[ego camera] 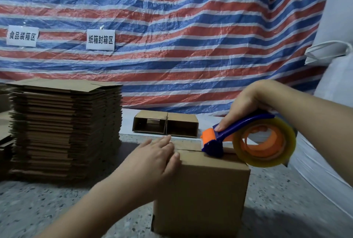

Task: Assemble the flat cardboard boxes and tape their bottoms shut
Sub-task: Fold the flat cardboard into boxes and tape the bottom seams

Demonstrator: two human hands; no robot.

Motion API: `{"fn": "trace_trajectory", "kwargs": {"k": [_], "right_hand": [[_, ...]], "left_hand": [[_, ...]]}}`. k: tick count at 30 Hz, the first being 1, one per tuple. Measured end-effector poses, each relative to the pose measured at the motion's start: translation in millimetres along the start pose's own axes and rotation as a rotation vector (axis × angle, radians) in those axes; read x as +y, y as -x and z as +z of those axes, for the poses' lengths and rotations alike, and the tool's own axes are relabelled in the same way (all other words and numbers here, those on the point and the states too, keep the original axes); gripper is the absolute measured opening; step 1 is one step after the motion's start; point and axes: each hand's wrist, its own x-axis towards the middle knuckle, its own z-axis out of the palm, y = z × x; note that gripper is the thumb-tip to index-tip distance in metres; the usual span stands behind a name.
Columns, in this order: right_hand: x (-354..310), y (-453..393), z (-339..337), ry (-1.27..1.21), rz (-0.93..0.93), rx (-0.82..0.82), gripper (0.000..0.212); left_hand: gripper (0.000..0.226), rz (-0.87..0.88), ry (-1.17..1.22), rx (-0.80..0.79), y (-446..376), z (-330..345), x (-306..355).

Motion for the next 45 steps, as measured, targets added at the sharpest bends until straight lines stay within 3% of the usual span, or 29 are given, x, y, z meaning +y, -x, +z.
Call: {"fn": "trace_trajectory", "kwargs": {"k": [5, 10, 16, 23, 29, 35, 40, 45], "right_hand": [[2, -4, 0, -0.014, -0.013, -0.005, 0.095], [4, -5, 1, -0.016, -0.016, -0.006, 0.094], [14, -3, -4, -0.045, -0.024, 0.011, 0.114], [56, -1, 3, -0.091, 0.006, -0.031, 0.111], [54, -3, 11, -0.125, 0.036, -0.044, 0.091], [55, -6, 13, -0.149, -0.001, -0.058, 0.089], [63, -9, 12, -0.171, -0.031, -0.070, 0.083], [80, -6, 6, -0.155, -0.003, -0.053, 0.096]], "left_hand": [[0.055, 0.044, -0.100, -0.019, -5, -8, 9], [0.081, 0.050, -0.145, -0.077, -13, 2, 28], [0.073, 0.062, -0.154, -0.057, -15, -1, 26], [0.069, 0.058, -0.145, -0.050, -13, -1, 29], [0.066, 0.049, -0.151, -0.211, -14, -17, 36], [0.082, 0.038, -0.065, -0.243, -36, 1, 76], [0.086, 0.059, -0.225, -0.176, -40, 19, 75], [0.083, 0.080, -0.238, -0.138, -39, 21, 74]]}}
